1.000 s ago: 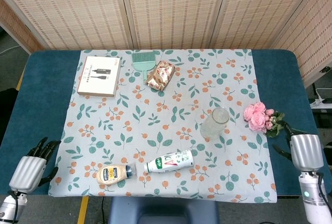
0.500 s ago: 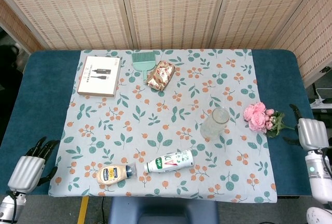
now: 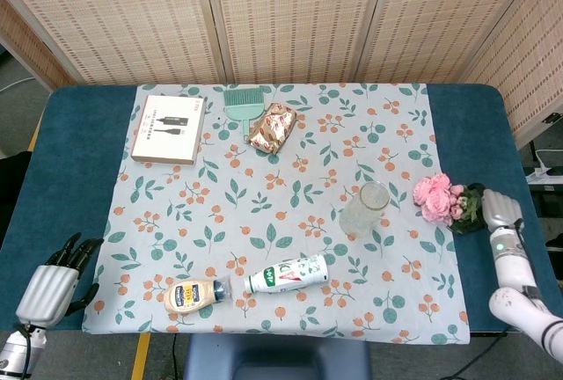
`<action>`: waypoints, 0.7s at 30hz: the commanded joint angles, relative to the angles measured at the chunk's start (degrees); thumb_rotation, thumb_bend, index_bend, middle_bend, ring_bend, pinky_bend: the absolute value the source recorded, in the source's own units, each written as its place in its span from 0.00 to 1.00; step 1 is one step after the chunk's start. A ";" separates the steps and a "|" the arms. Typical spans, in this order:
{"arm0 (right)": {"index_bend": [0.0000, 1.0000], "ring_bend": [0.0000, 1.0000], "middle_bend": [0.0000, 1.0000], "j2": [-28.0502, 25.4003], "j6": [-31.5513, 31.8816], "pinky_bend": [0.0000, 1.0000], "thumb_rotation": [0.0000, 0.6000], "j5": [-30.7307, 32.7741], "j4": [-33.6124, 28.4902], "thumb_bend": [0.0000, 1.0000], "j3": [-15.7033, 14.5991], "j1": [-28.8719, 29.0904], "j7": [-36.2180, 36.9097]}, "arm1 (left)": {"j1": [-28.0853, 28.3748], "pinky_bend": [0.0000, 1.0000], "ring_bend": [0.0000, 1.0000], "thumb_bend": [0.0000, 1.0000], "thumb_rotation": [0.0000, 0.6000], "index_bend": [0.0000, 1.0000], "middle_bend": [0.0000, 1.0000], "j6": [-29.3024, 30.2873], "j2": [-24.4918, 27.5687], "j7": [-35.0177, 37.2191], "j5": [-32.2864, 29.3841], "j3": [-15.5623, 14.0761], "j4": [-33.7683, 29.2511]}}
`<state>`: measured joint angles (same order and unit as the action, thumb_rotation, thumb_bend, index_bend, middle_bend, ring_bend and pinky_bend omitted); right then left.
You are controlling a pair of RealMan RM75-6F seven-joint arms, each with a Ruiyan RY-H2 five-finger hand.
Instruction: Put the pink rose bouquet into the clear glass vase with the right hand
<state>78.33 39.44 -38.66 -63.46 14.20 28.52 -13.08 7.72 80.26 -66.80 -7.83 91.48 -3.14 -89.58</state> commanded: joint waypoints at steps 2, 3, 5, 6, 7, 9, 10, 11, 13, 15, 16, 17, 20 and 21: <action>0.32 0.89 1.00 4.56 -1.71 1.00 1.00 2.91 4.90 0.00 -0.70 2.81 -1.71 | 0.00 0.28 0.05 0.35 1.00 0.10 0.14 -0.07 -0.02 -0.16 -0.05 -0.02 0.02; 0.38 0.90 1.00 5.13 -1.84 1.00 1.00 2.98 5.76 0.00 -0.89 2.96 -1.67 | -0.02 0.28 0.05 0.35 1.00 0.10 0.14 -0.03 -0.01 -0.17 -0.07 0.00 0.02; 0.44 0.90 1.00 5.56 -1.94 1.00 1.00 2.99 6.66 0.00 -1.24 2.99 -1.64 | -0.05 0.28 0.05 0.35 1.00 0.10 0.14 -0.01 0.03 -0.08 -0.13 0.02 -0.01; 0.46 0.91 1.00 5.69 -1.99 1.00 1.00 3.01 7.17 0.00 -1.53 2.95 -1.74 | -0.04 0.28 0.05 0.35 1.00 0.10 0.15 0.00 0.05 0.00 -0.10 0.01 -0.01; 0.50 0.91 1.00 5.75 -1.99 1.00 1.00 3.11 7.51 0.01 -1.73 2.91 -1.86 | -0.03 0.28 0.05 0.35 1.00 0.10 0.14 -0.04 0.05 0.02 -0.14 0.02 0.03; 0.61 0.92 1.00 5.67 -1.79 1.00 1.00 3.13 7.87 0.09 -1.95 2.79 -1.90 | -0.01 0.28 0.05 0.35 1.00 0.10 0.14 -0.14 0.04 -0.02 -0.17 -0.01 0.02; 0.64 0.92 1.00 5.55 -1.17 1.00 1.00 2.79 7.86 0.14 -1.91 2.61 -1.64 | 0.01 0.28 0.05 0.35 1.00 0.10 0.14 -0.21 0.02 -0.03 -0.16 -0.03 0.01; 0.70 0.92 1.00 5.40 -0.27 1.00 1.00 2.29 7.62 0.21 -1.73 2.36 -1.19 | 0.03 0.28 0.05 0.35 1.00 0.10 0.14 -0.26 0.01 -0.07 -0.18 -0.04 0.02; 0.76 0.92 1.00 4.35 2.71 1.00 1.00 -0.13 5.55 0.32 -1.15 1.41 0.64 | 0.07 0.28 0.05 0.35 1.00 0.10 0.14 -0.40 -0.04 -0.17 -0.25 -0.04 0.05; 0.83 0.92 1.00 2.10 7.47 1.00 1.00 -4.39 1.12 0.41 -0.34 -0.28 3.74 | 0.13 0.28 0.05 0.35 1.00 0.10 0.14 -0.63 -0.10 -0.22 -0.38 -0.05 0.06; 0.85 0.92 1.00 0.86 10.07 1.00 1.00 -6.74 -1.23 0.44 -0.17 -1.20 5.03 | 0.15 0.28 0.05 0.35 1.00 0.10 0.14 -0.73 -0.11 -0.25 -0.45 -0.06 0.08; 0.87 0.92 1.00 -0.45 12.98 1.00 1.00 -9.19 -3.73 0.47 -0.04 -2.20 6.25 | 0.18 0.28 0.05 0.35 1.00 0.10 0.14 -0.81 -0.13 -0.28 -0.48 -0.06 0.09; 0.88 0.90 1.00 -4.19 24.13 1.00 1.00 -16.95 -12.31 0.51 1.13 -5.96 11.30 | 0.25 0.28 0.05 0.35 1.00 0.10 0.14 -0.93 -0.19 -0.33 -0.53 -0.04 0.11; 0.88 0.90 1.00 -5.19 27.11 1.00 1.00 -19.35 -14.78 0.52 1.45 -7.03 13.22 | 0.26 0.28 0.05 0.35 1.00 0.10 0.14 -0.94 -0.21 -0.37 -0.50 -0.05 0.12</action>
<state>78.10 55.20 -48.71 -68.51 14.06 26.20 -6.65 7.98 79.32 -67.01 -8.21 90.97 -3.19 -89.46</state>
